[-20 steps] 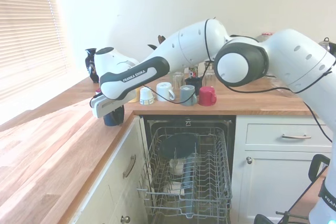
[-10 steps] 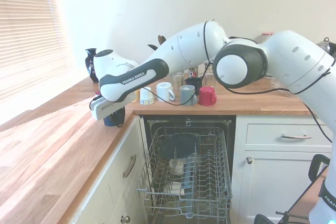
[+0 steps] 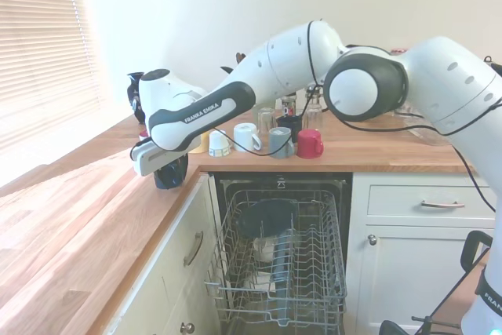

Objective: Move a mug from dishwasher to table

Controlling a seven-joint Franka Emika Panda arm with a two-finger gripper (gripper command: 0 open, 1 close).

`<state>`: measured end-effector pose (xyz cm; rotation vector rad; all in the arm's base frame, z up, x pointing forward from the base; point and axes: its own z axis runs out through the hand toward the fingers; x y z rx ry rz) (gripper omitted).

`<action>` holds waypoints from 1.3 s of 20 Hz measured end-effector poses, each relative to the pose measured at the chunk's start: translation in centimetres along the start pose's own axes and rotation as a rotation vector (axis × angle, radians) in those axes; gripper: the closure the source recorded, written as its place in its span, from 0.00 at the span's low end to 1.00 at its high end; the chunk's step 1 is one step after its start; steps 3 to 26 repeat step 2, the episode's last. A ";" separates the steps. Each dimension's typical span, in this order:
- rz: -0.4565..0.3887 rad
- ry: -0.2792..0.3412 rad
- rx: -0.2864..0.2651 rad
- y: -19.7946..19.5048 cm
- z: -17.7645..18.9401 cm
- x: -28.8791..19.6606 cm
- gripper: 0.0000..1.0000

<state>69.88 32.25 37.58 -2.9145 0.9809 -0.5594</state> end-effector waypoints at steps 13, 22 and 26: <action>0.017 0.024 0.007 0.9 -2.7 0.2 0.00; 0.017 0.024 0.007 0.9 -2.7 0.2 0.00; 0.017 0.024 0.007 0.9 -2.7 0.2 0.00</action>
